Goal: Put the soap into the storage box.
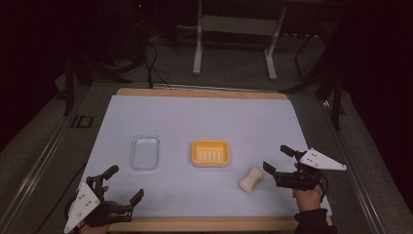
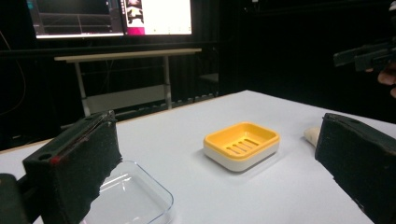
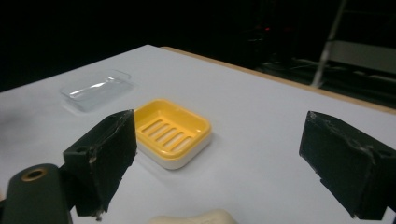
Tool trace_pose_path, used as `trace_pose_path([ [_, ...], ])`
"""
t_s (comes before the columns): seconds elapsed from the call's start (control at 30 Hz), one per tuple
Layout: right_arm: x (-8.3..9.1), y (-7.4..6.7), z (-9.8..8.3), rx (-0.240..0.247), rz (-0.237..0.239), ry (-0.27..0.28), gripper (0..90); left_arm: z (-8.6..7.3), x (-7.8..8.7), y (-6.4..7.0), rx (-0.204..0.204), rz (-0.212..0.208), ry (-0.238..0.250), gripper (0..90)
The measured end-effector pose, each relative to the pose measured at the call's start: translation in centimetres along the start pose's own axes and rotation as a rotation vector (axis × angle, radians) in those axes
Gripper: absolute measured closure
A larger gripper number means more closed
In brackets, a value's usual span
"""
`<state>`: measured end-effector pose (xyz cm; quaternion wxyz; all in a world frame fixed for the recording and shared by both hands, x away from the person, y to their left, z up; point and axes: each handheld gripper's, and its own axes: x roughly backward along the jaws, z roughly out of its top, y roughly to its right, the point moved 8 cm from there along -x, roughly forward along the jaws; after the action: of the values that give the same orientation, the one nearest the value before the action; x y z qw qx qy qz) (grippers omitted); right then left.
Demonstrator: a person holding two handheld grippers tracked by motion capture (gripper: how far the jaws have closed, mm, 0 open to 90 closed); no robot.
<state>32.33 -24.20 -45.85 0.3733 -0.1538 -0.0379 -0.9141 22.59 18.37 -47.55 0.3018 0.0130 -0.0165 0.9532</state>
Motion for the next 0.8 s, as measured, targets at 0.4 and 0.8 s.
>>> trace_pose_path([
  [0.4,-0.1,0.8,-0.4,0.006,0.153,-0.101,10.8,0.0,0.1,-0.2,-0.007,0.026,0.001,0.1],
  [0.8,1.0,0.1,-0.6,0.205,0.452,-0.399,14.0,-0.1,0.4,-0.5,-0.021,0.069,-0.007,0.1],
])
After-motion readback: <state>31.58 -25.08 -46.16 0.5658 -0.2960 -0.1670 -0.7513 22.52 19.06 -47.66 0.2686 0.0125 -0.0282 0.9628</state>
